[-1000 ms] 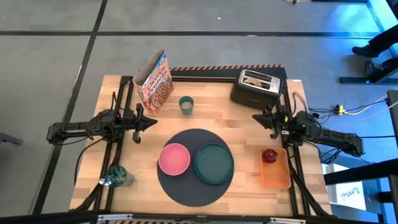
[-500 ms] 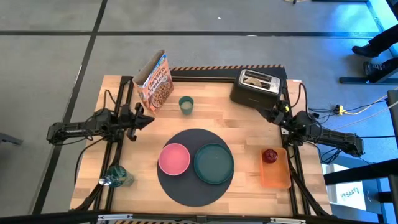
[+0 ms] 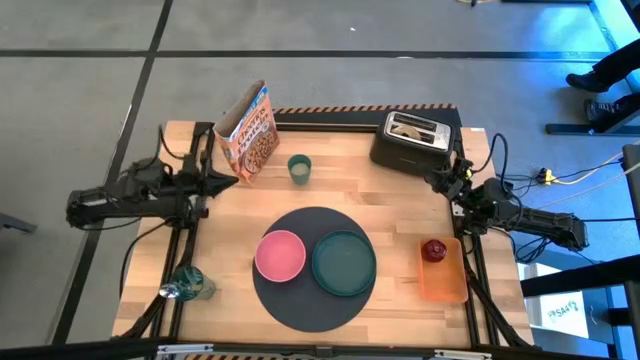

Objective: Arrange a breakfast setting
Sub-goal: Pour the cereal from the cereal box into the pink bowl

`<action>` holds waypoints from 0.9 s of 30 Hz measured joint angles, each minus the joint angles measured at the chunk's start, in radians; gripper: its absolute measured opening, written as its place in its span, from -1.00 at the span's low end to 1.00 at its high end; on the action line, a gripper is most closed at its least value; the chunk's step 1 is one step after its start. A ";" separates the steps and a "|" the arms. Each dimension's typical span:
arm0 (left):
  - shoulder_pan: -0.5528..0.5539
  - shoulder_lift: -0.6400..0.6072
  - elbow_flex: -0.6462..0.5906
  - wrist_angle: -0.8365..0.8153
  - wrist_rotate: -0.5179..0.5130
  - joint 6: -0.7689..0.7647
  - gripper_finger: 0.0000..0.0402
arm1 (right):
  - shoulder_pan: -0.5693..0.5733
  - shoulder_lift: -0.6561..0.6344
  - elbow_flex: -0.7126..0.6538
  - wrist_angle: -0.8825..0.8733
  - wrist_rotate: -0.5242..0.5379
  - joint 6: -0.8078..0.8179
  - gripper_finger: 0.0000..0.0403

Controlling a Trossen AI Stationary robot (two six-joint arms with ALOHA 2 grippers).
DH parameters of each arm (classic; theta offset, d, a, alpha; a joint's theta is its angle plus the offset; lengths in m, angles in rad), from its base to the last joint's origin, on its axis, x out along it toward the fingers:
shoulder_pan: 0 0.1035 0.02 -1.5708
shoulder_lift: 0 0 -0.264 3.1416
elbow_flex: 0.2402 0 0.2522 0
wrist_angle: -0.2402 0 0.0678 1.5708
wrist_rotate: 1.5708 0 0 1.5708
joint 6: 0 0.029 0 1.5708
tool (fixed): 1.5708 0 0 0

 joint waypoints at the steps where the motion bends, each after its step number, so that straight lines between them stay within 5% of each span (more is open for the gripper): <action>1: 0.000 0.021 0.049 -0.090 -0.043 -0.026 -0.99 | 0.000 0.007 0.000 -0.004 0.001 0.000 -0.04; 6: 0.000 0.115 0.223 -0.477 -0.176 -0.221 -0.81 | 0.000 0.032 0.000 -0.002 0.017 0.004 0.20; 10: 0.000 0.172 0.240 -0.633 -0.264 -0.313 -0.56 | 0.000 0.043 0.000 -0.008 0.010 0.003 0.36; 19: 0.051 0.315 0.190 -0.599 -0.445 -0.457 0.04 | 0.000 0.048 0.000 -0.009 -0.009 -0.020 0.51; 27: 0.143 0.493 0.191 -0.609 -0.520 -0.490 0.27 | 0.000 0.048 0.000 -0.009 -0.036 -0.034 0.51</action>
